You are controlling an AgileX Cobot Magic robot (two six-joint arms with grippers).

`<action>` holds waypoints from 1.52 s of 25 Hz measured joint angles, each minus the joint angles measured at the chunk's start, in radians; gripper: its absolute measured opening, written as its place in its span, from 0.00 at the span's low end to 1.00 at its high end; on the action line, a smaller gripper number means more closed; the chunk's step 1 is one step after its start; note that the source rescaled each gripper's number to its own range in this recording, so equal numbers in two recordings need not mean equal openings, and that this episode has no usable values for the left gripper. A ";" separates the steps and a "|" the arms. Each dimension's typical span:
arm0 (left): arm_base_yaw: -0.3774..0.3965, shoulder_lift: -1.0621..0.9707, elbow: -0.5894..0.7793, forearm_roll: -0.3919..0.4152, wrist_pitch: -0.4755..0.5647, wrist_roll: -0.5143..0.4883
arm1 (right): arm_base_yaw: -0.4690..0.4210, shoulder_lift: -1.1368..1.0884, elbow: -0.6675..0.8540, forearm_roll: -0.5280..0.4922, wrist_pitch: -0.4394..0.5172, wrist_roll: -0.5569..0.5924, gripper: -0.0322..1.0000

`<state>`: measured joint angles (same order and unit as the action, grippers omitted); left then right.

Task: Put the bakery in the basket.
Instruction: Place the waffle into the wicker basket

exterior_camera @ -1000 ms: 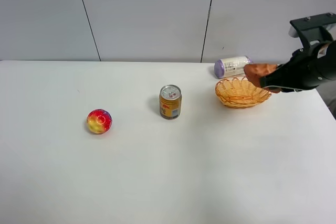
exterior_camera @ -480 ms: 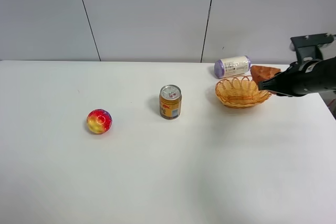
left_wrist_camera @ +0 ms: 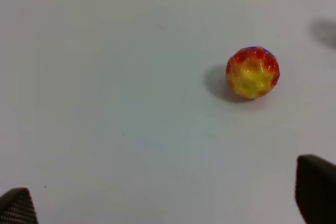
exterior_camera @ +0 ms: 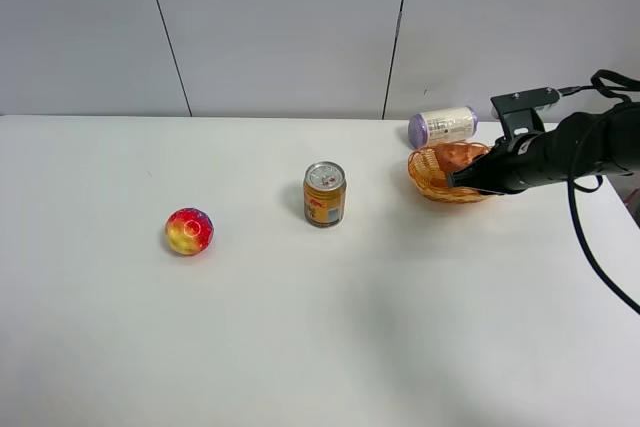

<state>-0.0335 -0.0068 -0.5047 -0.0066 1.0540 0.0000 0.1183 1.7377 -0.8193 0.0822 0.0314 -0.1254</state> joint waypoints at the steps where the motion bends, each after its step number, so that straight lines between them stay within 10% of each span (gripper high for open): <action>1: 0.000 0.000 0.000 0.000 0.000 0.000 | 0.001 0.000 -0.003 0.000 0.000 0.000 0.03; 15: 0.000 0.000 0.000 0.000 0.000 0.000 | 0.001 0.000 -0.002 0.000 -0.074 -0.062 0.03; 24: 0.000 0.000 0.000 0.000 0.000 0.000 | 0.001 0.000 -0.002 0.000 -0.049 -0.076 0.53; 38: 0.000 0.000 0.000 0.000 0.000 0.000 | 0.002 -0.483 -0.002 0.081 0.217 -0.031 0.58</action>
<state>-0.0335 -0.0068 -0.5047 -0.0066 1.0540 0.0000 0.1205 1.2547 -0.8217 0.1629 0.2485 -0.1562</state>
